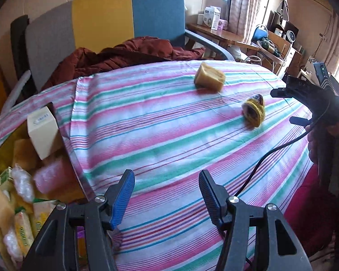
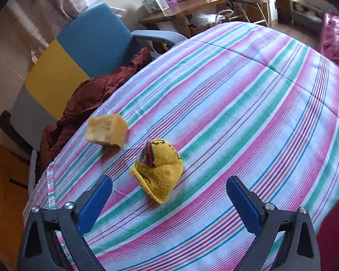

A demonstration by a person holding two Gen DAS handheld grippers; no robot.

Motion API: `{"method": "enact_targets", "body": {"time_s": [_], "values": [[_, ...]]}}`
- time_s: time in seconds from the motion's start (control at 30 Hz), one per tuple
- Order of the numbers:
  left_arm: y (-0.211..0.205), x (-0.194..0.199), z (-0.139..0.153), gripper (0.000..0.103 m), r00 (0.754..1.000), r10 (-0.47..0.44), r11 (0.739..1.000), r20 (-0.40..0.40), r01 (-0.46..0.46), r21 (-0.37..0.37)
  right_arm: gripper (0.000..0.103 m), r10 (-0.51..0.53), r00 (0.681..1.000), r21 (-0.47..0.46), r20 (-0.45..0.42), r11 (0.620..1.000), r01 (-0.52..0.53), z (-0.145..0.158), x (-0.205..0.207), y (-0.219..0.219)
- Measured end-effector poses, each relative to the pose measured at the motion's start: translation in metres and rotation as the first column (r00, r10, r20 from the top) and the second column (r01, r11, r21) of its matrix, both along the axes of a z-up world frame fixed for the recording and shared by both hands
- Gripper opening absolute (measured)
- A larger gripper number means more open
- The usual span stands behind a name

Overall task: Organize objects
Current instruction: 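Move both tools back toward the yellow sponge and knit hat on the cloth, then grasp the yellow knit hat with the right tool while the left tool grasps the yellow sponge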

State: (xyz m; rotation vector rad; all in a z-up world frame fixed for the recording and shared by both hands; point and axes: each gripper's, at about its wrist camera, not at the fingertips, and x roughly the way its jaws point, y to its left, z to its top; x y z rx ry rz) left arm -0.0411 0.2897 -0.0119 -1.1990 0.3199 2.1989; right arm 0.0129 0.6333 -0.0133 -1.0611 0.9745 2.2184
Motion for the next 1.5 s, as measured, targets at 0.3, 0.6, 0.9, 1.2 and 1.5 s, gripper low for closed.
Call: {"method": "enact_targets", "body": {"time_s": [0.3,0.6,0.9,1.2,1.5], "values": [[0.001,-0.013,-0.006,0.06,1.0,0.022,1.0,-0.015,-0.022,-0.019,0.101,0.208,0.952,0.191,0.225,0.949,-0.252,-0.005,-0.057,-0.024],[0.026,-0.019,0.003,0.06,0.997,-0.023,0.999,-0.08,0.02,-0.044,0.049,0.295,0.886,0.224,0.357,0.894,-0.388,-0.035,-0.083,-0.033],[0.051,-0.019,0.0,0.06,0.992,-0.073,0.995,-0.099,0.065,-0.081,0.037,0.283,0.906,0.276,0.314,0.886,-0.372,-0.021,-0.077,-0.03],[0.083,-0.031,-0.01,0.06,0.99,-0.123,0.987,-0.075,0.114,-0.109,0.037,0.271,0.906,0.249,0.324,0.9,-0.358,-0.024,-0.076,-0.027],[0.12,-0.081,-0.011,0.06,0.994,-0.105,0.994,0.033,0.105,0.008,0.037,0.273,0.899,0.216,0.343,0.908,-0.359,-0.03,-0.077,-0.024]]}}
